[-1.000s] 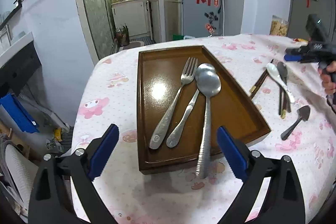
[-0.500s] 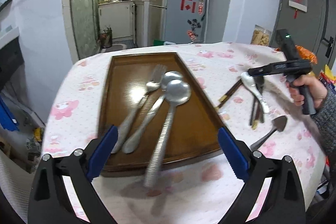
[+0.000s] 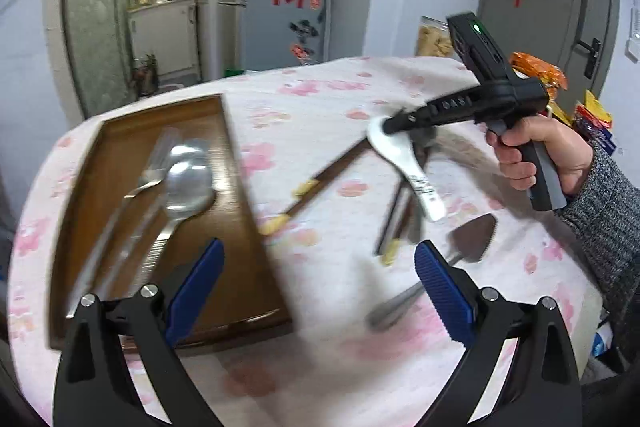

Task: Organize utensils
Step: 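Grasp the white ceramic spoon by its handle with the left gripper, then carry the white ceramic spoon to the tray and lower it in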

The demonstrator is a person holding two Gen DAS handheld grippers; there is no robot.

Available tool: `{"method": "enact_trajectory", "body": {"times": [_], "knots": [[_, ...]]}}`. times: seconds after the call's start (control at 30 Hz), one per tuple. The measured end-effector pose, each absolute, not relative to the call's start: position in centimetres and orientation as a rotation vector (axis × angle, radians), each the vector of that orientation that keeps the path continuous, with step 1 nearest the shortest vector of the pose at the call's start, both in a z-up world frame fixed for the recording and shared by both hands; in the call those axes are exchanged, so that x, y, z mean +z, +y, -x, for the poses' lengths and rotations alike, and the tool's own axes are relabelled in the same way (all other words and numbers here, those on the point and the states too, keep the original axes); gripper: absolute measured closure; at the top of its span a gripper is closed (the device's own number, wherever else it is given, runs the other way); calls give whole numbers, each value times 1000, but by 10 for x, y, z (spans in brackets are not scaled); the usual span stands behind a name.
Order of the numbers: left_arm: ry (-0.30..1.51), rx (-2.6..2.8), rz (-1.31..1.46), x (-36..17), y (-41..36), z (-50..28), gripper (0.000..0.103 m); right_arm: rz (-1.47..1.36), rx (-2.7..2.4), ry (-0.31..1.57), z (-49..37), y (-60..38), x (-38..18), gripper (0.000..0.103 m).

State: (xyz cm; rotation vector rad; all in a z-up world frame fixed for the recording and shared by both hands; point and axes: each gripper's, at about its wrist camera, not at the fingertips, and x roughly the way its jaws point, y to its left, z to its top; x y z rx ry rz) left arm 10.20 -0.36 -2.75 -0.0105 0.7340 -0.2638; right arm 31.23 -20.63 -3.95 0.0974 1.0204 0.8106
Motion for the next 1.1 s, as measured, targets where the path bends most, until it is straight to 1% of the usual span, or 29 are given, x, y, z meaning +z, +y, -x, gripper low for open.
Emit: {"method": "enact_trajectory", "body": {"times": [0.37,0.4,0.43,0.47,0.5,0.53,0.6,0.63,0.67,0.87,1.1], "knots": [[743,-363,-48,-36,-68,-121,6,-257,843,982,-284,-227,-12,97],[738,-371,-48,-36,-72,-123,9,-258,853,978,-280,-226,-8,97],[735,-371,-50,-35,-74,-123,14,-252,864,973,-276,-224,-5,97],[736,-373,-55,-35,-77,-125,30,-251,868,970,-274,-223,-3,97],[740,-370,-59,-35,-79,-126,36,-245,873,965,-270,-221,0,97],[749,-372,-55,-35,-79,-128,48,-241,876,963,-269,-221,2,97],[762,-383,-58,-34,-81,-128,61,-233,878,953,-264,-219,7,97],[763,-381,-68,-34,-81,-128,76,-232,879,949,-263,-219,9,97],[764,-372,-78,-33,-80,-127,84,-231,881,947,-262,-218,11,97],[757,-348,-51,-22,-57,-121,85,-221,905,949,-260,-201,18,98],[752,-252,-37,-16,-5,-105,85,-186,985,966,-254,-137,18,98]]}}
